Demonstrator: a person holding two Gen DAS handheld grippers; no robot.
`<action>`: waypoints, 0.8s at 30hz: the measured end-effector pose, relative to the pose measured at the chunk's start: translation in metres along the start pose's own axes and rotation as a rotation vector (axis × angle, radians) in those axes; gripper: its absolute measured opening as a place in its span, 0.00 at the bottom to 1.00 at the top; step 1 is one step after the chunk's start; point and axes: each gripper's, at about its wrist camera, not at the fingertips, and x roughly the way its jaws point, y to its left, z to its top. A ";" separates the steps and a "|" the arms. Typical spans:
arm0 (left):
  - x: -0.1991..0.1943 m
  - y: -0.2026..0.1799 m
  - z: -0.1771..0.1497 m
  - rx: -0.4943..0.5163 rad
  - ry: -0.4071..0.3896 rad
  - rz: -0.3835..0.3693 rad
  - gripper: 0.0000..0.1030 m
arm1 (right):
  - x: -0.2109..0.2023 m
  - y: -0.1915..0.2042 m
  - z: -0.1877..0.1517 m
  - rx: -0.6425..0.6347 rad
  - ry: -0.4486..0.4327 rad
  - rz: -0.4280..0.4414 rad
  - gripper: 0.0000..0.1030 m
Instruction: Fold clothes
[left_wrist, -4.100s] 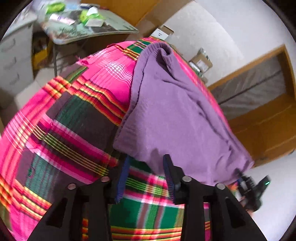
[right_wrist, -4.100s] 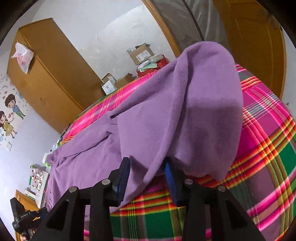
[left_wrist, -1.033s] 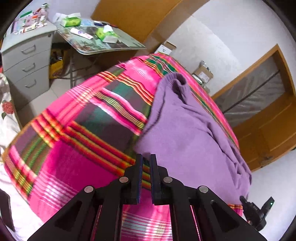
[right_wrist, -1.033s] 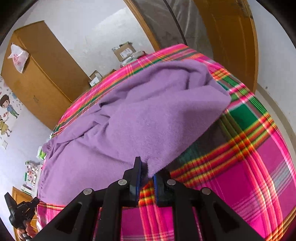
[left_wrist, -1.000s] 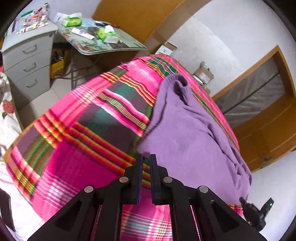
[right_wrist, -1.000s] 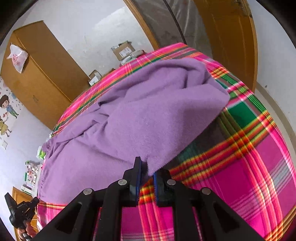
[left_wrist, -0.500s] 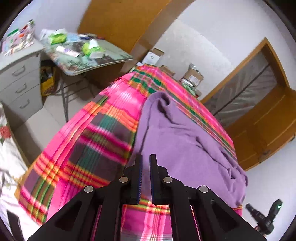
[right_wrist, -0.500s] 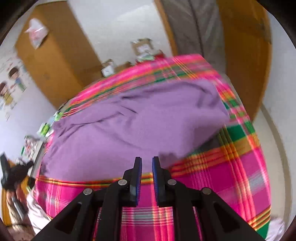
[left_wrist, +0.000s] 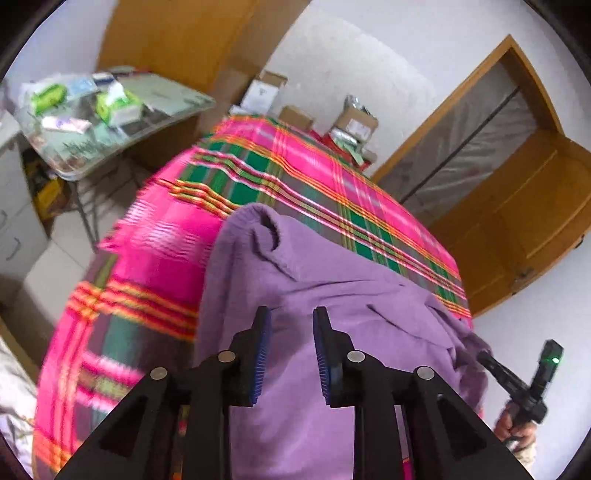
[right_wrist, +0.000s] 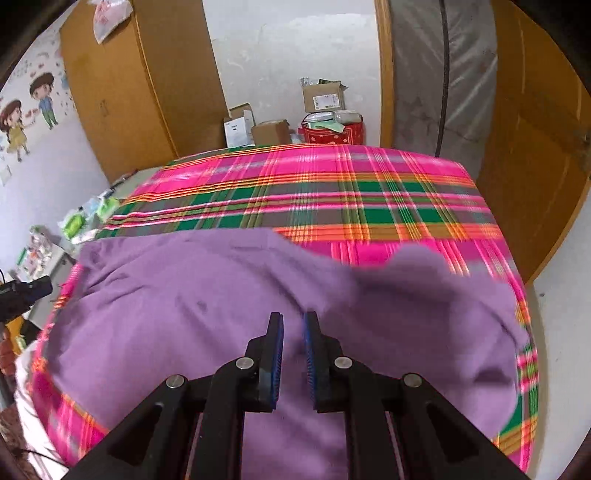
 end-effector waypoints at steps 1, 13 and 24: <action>0.007 0.001 0.005 -0.014 0.012 -0.006 0.23 | 0.007 0.004 0.005 -0.031 0.006 -0.026 0.12; 0.069 0.008 0.044 -0.084 0.124 -0.003 0.30 | 0.068 0.011 0.039 -0.239 0.128 -0.047 0.31; 0.093 0.009 0.059 -0.134 0.152 -0.010 0.30 | 0.095 0.014 0.047 -0.274 0.202 -0.091 0.14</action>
